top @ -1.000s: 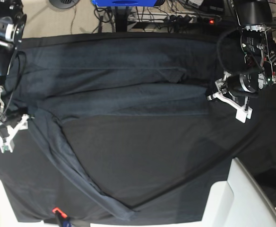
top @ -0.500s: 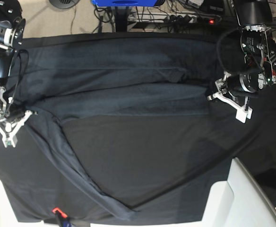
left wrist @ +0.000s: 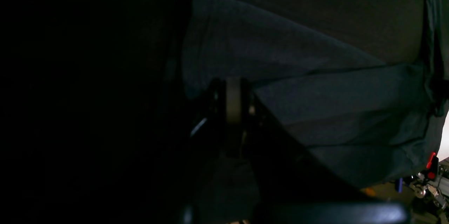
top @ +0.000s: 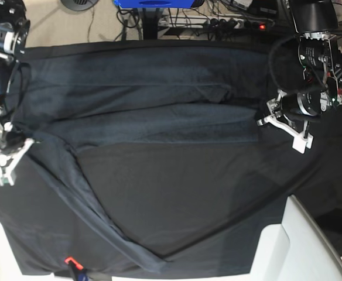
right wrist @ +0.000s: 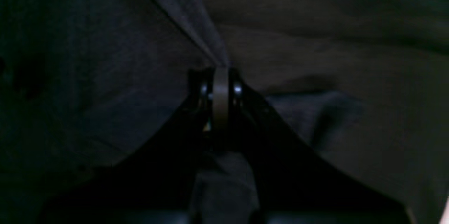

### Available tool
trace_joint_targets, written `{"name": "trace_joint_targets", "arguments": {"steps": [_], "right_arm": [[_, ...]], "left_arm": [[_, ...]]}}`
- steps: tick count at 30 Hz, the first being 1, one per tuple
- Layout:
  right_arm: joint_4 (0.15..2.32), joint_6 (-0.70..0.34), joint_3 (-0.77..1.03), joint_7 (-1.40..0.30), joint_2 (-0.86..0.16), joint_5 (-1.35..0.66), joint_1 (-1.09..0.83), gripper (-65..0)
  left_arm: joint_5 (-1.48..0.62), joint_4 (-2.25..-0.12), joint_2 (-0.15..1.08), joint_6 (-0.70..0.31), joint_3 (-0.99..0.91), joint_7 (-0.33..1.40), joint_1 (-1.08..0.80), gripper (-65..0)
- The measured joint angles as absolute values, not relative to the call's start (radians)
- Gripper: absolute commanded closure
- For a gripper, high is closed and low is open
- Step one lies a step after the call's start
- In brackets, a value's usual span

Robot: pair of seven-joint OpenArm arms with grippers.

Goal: Fold the T-shirt properly
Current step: 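Lay the folded layer down flat while holding it with both grippers, then hold the fold with both grippers and tug it straight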

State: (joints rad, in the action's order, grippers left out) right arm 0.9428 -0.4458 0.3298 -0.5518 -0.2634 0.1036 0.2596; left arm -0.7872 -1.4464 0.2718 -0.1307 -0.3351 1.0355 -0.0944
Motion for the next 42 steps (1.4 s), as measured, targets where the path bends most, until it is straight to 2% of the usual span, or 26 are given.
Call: {"name": "trace_joint_targets", "arguments": {"steps": [10,13,18,39,42], "right_arm": [[1.162,-0.452,0.330,-0.664,-0.265,0.099,0.146,-0.2],[1.213,-0.452,0.330,-0.743,-0.263,0.096,0.127,-0.2],[1.295,-0.453,0.334,-0.762,-0.262,0.097,0.079,-0.2],[1.323,-0.452,0.339,-0.765,-0.287,0.098,-0.023,-0.2],[1.336,-0.450,0.339,-0.764,-0.288,0.098,-0.022,-2.9]], "left_arm": [[-0.788,-1.446,0.277,-0.131,-0.340,1.036,-0.092,0.0],[-0.788,-1.446,0.281,-0.131,-0.340,1.037,-0.092,0.0],[-0.794,-1.449,0.291,-0.131,-0.337,1.037,-0.096,0.0],[-0.794,-1.489,0.291,-0.131,-0.333,1.035,-0.152,0.0],[-0.793,-1.488,0.292,-0.130,-0.321,1.036,-0.160,0.0]]}}
